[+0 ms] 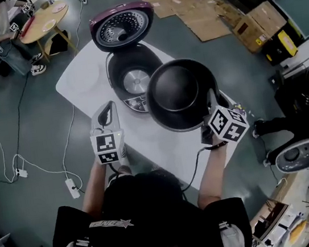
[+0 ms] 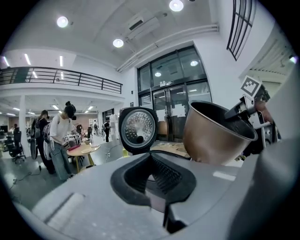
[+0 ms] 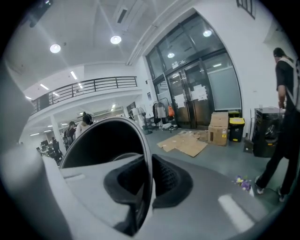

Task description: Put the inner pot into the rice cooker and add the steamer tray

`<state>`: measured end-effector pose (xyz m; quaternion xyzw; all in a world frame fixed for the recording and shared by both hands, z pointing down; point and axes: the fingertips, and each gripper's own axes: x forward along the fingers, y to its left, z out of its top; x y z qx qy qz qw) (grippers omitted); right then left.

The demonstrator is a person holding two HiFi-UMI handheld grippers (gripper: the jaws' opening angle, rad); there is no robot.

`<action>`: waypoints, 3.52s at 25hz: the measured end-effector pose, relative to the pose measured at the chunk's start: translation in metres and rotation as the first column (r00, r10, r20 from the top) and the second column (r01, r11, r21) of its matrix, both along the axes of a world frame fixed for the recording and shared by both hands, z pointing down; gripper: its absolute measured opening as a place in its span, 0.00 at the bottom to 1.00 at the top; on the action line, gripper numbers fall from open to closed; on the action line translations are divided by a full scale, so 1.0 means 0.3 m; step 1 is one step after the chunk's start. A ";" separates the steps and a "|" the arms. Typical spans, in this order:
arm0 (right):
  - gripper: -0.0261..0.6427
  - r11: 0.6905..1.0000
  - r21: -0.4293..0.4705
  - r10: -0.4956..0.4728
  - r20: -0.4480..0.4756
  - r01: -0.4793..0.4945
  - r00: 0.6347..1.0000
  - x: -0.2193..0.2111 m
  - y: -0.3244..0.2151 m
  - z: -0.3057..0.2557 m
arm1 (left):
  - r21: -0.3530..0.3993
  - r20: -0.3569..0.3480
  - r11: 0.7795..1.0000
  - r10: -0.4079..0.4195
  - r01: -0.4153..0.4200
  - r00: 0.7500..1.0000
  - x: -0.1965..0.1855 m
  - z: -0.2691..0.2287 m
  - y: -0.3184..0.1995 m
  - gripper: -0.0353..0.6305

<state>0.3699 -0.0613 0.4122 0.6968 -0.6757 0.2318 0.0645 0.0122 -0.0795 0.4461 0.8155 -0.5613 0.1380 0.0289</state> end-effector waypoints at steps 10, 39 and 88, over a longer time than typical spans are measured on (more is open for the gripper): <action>0.08 0.997 0.039 -0.067 0.003 0.067 0.998 -0.210 -0.252 -0.061 | 0.016 -0.007 0.999 -0.033 0.033 0.999 -0.173 -0.023 -0.148 0.07; 0.10 0.958 -0.239 -0.151 0.047 0.158 0.987 -0.449 -0.703 0.337 | -0.105 -0.017 0.986 -0.129 0.126 0.992 -0.393 0.153 -0.382 0.07; 0.35 0.842 -0.439 -0.297 0.106 0.313 0.949 -0.516 -0.796 0.625 | -0.187 -0.039 0.977 -0.110 0.101 0.993 -0.419 0.276 -0.465 0.07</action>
